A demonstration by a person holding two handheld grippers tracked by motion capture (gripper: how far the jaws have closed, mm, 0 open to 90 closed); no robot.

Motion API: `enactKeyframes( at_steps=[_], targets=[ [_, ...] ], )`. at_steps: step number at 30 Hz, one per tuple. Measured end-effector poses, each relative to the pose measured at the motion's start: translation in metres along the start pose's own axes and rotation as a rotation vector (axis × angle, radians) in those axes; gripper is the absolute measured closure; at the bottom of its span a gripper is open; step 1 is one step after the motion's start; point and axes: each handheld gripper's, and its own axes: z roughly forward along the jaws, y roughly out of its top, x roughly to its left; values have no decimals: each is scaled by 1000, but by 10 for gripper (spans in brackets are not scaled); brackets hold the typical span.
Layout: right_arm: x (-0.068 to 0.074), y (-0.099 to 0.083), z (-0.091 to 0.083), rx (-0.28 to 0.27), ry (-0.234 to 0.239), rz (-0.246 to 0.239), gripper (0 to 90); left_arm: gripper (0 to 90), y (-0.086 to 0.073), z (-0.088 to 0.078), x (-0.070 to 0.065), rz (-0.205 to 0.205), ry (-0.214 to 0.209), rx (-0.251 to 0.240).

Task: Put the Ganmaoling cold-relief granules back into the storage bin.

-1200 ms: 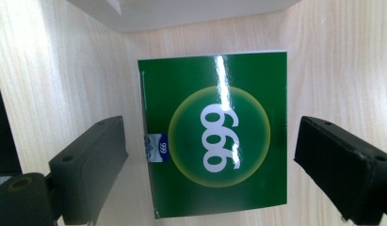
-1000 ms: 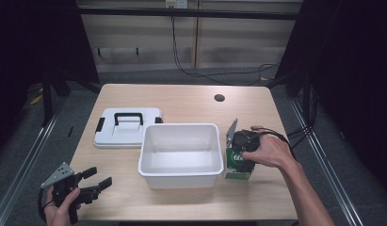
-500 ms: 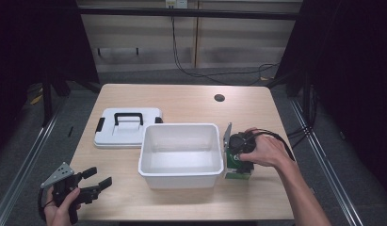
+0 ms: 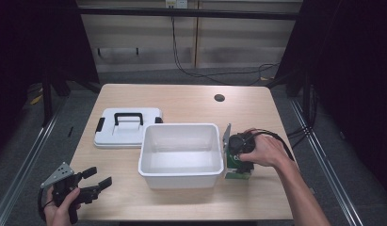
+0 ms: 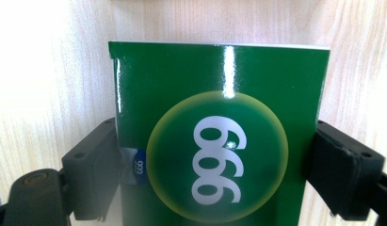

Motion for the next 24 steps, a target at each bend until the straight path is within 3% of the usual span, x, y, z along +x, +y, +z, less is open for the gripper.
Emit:
enactKeyframes(
  at_steps=[10, 24],
  targets=[
    [-1, -1, -1, -5, 4, -19, 158, 159, 0, 0, 0, 0, 0, 0],
    [1, -5, -10, -5, 9, 0, 159, 159, 0, 0, 0, -3, 2, -2]
  ],
)
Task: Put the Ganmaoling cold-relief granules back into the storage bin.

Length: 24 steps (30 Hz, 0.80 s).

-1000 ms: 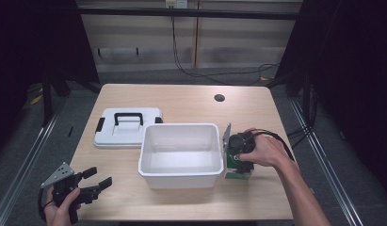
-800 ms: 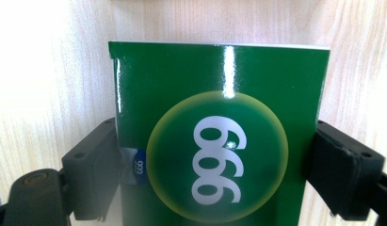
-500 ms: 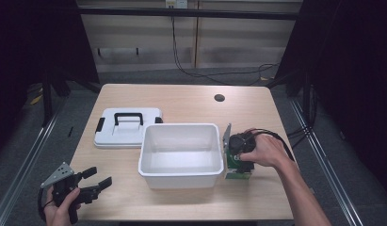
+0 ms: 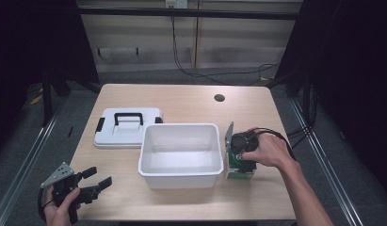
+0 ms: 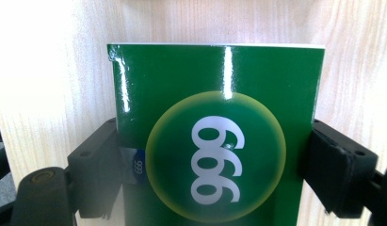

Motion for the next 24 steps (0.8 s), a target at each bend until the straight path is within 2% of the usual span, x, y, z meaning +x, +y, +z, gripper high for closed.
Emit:
enactKeyframes(
  at_steps=[12, 13, 17, 21, 22, 24],
  targets=[
    [1, 1, -19, -12, -12, 18, 160, 159, 0, 0, 0, 4, 0, -4],
    [0, 1, -20, -15, -14, 3, 160, 159, 0, 0, 0, 4, 2, -3],
    [1, 1, -24, -18, -14, 12, 160, 159, 0, 0, 0, 5, -1, -4],
    [0, 0, -34, -23, -31, 24, 160, 159, 0, 0, 0, 2, -1, -4],
    [1, 0, -35, -17, -25, 34, 160, 159, 0, 0, 0, 4, -1, -4],
    [0, 0, -37, -20, -21, 23, 160, 159, 0, 0, 0, 4, -1, -4]
  ],
)
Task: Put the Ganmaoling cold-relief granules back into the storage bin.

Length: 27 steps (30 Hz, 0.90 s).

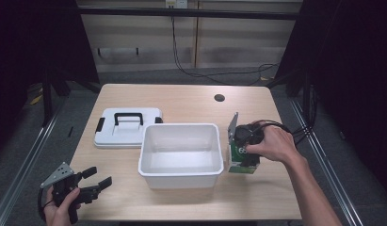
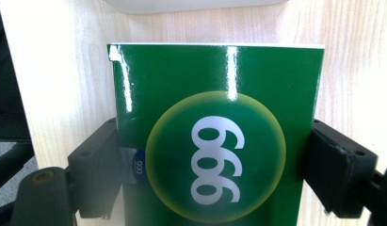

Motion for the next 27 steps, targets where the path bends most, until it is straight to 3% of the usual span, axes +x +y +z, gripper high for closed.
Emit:
enactKeyframes(
  at_steps=[12, 27],
  targets=[
    [-2, -4, -22, -30, 11, 29, 160, 159, 0, 0, 0, -2, 1, 0],
    [-1, 1, -46, -16, -15, 23, 161, 159, 0, 1, 0, -3, -2, 4]
  ],
)
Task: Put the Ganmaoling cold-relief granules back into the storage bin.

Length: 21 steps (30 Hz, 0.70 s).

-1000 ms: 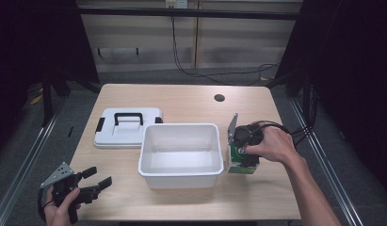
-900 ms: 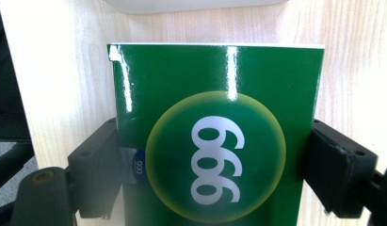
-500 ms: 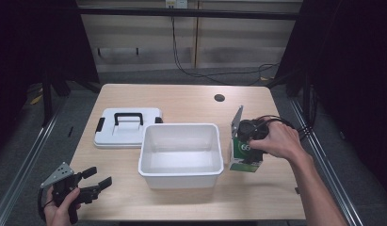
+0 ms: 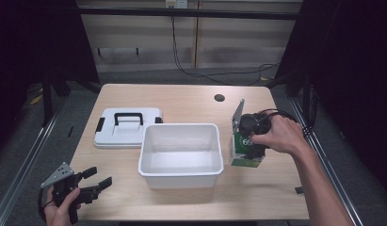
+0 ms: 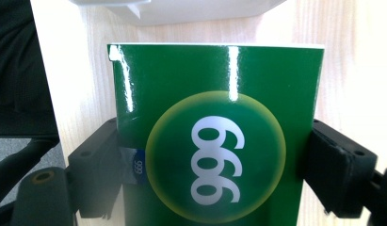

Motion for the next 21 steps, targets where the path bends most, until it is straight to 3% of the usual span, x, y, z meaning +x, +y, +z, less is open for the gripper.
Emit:
enactKeyframes(
  at_steps=[5, 9, 21],
  targets=[
    [-1, 2, -12, -3, -9, -8, 161, 159, 0, 0, 0, 3, -1, -2],
    [-1, 3, -18, 4, -21, 15, 161, 159, 0, 1, -1, 2, -1, 2],
    [-1, 14, -46, 0, -46, -12, 161, 159, 1, 0, 0, 4, -1, -2]
  ],
)
